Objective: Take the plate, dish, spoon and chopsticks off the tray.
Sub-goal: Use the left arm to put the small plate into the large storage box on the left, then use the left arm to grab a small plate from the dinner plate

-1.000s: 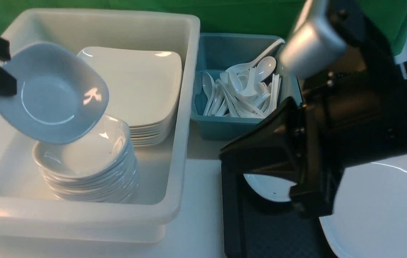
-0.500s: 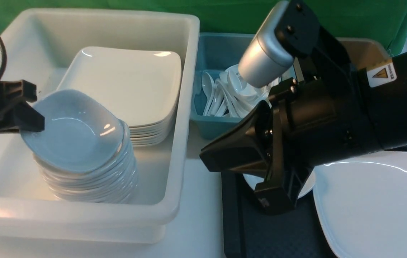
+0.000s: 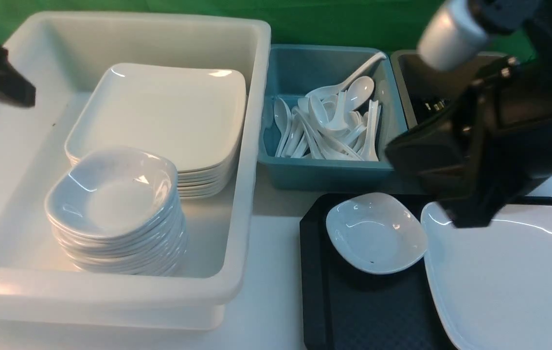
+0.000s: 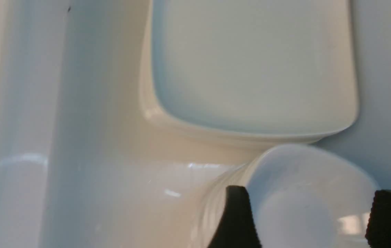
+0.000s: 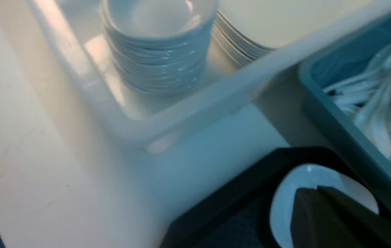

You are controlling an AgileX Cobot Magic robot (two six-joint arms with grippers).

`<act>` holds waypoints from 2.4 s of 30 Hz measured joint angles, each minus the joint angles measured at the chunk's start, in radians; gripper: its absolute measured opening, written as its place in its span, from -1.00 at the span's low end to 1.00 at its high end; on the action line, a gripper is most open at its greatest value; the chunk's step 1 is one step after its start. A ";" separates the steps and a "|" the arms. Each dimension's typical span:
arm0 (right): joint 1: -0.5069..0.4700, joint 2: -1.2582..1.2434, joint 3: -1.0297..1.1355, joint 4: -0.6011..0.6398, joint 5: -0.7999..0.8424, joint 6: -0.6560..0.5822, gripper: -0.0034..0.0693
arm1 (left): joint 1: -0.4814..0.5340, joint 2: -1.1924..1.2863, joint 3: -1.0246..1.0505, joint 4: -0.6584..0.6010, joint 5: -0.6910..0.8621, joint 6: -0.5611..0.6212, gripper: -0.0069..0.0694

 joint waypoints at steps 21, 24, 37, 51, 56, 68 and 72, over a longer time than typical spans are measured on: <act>-0.335 -0.165 0.217 -0.182 0.334 0.189 -0.81 | -1.033 0.521 -0.309 0.353 -0.046 -0.161 -0.74; -0.358 -0.205 0.274 -0.182 0.314 0.198 -0.81 | -1.075 0.636 -0.361 0.411 -0.055 -0.123 -0.59; -0.402 -0.278 0.294 -0.163 0.299 0.229 -0.81 | -1.111 0.838 -0.378 0.585 -0.187 -0.080 0.51; -0.402 -0.278 0.294 -0.128 0.260 0.218 -0.81 | -1.111 0.931 -0.380 0.648 -0.273 -0.072 0.53; -0.402 -0.278 0.294 -0.115 0.258 0.198 -0.81 | -1.110 0.937 -0.383 0.645 -0.279 -0.087 0.22; -0.402 -0.278 0.294 -0.092 0.255 0.176 -0.81 | -1.111 0.931 -0.442 0.677 -0.228 -0.114 -0.57; -0.402 -0.278 0.294 -0.068 0.246 0.173 -0.81 | -1.111 0.924 -0.499 0.673 -0.139 -0.135 -0.69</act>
